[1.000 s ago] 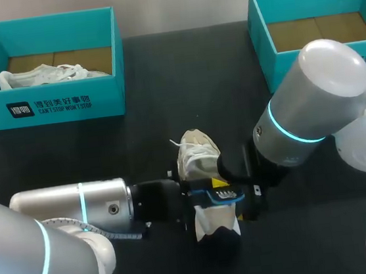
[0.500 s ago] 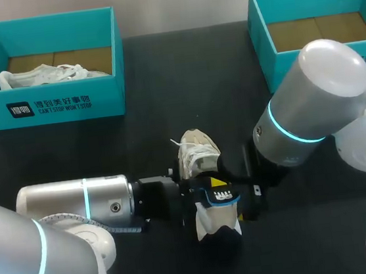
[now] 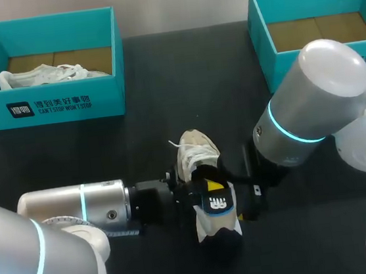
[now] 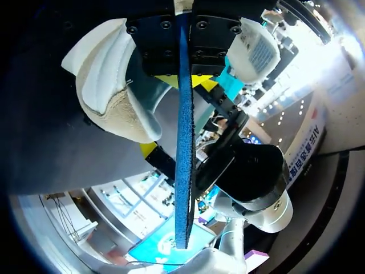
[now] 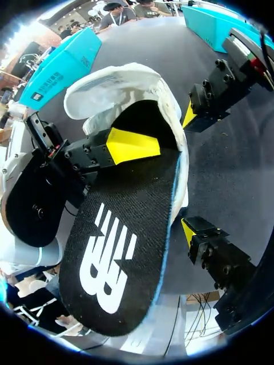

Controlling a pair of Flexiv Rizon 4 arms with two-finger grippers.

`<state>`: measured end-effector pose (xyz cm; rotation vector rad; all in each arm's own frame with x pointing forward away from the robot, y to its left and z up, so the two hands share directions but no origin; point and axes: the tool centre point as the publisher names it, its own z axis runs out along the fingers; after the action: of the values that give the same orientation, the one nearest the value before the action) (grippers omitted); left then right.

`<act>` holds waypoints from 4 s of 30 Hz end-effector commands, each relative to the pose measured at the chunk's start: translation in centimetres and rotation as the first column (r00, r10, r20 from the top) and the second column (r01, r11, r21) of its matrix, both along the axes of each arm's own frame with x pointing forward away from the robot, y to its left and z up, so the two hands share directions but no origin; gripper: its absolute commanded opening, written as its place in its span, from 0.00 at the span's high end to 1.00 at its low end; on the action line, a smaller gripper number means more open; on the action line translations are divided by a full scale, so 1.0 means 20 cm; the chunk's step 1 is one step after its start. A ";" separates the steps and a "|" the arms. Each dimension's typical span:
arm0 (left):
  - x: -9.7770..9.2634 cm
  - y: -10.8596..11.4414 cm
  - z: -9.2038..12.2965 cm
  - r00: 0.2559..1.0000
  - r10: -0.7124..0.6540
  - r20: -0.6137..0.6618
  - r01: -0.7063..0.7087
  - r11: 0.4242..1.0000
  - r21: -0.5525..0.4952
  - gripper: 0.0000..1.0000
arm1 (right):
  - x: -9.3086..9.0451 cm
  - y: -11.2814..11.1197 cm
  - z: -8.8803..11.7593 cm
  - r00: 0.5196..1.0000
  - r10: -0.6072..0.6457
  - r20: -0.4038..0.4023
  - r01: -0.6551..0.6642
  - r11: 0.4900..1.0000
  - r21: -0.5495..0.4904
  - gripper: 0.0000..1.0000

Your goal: Take the shoe out of the shoebox, open the shoe tongue, remove and reinsert the insole, then place the shoe into the shoebox

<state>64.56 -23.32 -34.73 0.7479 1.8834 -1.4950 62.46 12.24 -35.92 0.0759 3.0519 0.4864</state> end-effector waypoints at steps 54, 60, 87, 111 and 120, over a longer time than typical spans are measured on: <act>0.06 -0.01 -0.01 0.993 0.078 0.090 -0.079 0.997 0.004 1.00 | -0.01 0.00 0.00 1.000 -0.002 0.002 0.002 1.000 -0.001 0.00; 0.05 0.01 0.00 0.994 0.076 0.077 -0.076 0.997 -0.007 1.00 | -0.01 0.00 0.00 1.000 -0.002 0.002 0.002 1.000 -0.001 0.00; -0.07 0.02 0.12 0.993 0.047 0.104 -0.042 0.998 -0.050 1.00 | -0.01 0.00 0.00 1.000 -0.002 0.002 0.002 1.000 -0.001 0.00; 0.02 -0.01 0.00 0.987 0.084 0.139 -0.088 0.996 0.017 0.57 | -0.01 0.00 0.00 1.000 -0.002 0.002 0.002 1.000 -0.001 0.00; -0.05 0.02 0.12 0.985 0.076 0.157 -0.076 0.997 0.000 0.45 | -0.01 0.00 0.00 1.000 -0.002 0.002 0.002 1.000 -0.001 0.00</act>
<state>64.54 -23.75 -32.77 0.7693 1.7797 -1.3477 62.46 12.24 -35.92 0.0760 3.0519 0.4863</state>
